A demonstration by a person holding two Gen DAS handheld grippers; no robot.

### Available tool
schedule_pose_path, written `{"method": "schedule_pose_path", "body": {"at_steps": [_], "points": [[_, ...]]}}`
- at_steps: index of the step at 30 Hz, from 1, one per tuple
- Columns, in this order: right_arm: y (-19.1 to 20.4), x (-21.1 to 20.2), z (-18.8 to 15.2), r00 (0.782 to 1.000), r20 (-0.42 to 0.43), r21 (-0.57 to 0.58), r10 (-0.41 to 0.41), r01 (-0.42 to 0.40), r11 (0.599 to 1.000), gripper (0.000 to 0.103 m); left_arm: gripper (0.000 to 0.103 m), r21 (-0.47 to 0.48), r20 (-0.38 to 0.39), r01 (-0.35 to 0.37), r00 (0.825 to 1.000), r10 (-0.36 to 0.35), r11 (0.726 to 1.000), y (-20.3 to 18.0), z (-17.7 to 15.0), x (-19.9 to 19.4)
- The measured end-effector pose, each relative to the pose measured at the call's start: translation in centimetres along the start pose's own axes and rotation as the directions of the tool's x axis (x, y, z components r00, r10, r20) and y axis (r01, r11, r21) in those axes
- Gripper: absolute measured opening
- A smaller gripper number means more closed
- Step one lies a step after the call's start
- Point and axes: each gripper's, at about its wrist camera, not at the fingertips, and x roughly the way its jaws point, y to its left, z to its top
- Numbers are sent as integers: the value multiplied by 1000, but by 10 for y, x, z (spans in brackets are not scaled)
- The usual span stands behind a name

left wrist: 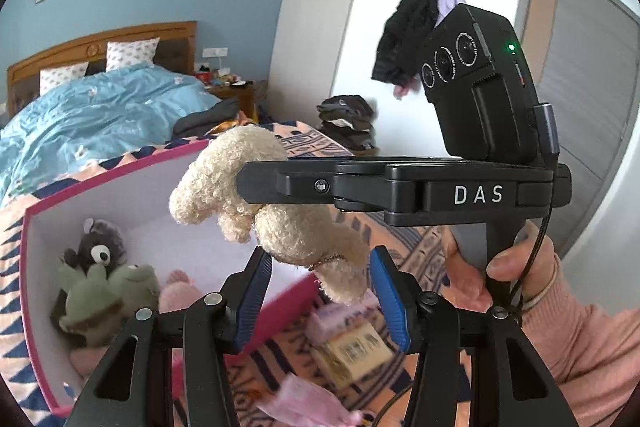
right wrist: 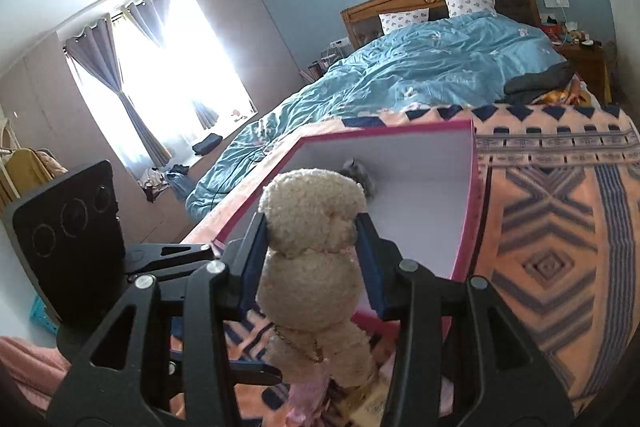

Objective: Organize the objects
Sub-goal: 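Lower the cream teddy bear into the pink box and open both grippers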

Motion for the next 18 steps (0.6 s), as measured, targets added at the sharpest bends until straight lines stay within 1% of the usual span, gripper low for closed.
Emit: {"method": "schedule_pose_path", "body": {"at_steps": [3,5,10,13,16,18], "points": [[-6,15,14,1000,-17,3,-9,9,1000,46,52,-24,-6,-28,1000,27,999,17,6,9],[-10,25,22,999,-36,5,-14,14,1000,46,52,-50,-14,-28,1000,28,998,29,10,16],[-20,51,36,994,-76,-19,-75,74,997,46,51,-114,-50,-58,997,52,992,55,18,38],[-28,66,39,985,-91,-49,-145,141,989,46,51,-132,-78,-80,994,71,988,65,22,53],[-40,81,41,976,-118,-62,-184,178,982,46,51,-142,-114,-112,989,96,984,75,26,69],[-47,91,42,967,-137,-72,-215,206,976,46,51,-145,-151,-139,982,117,980,81,28,83]]}}
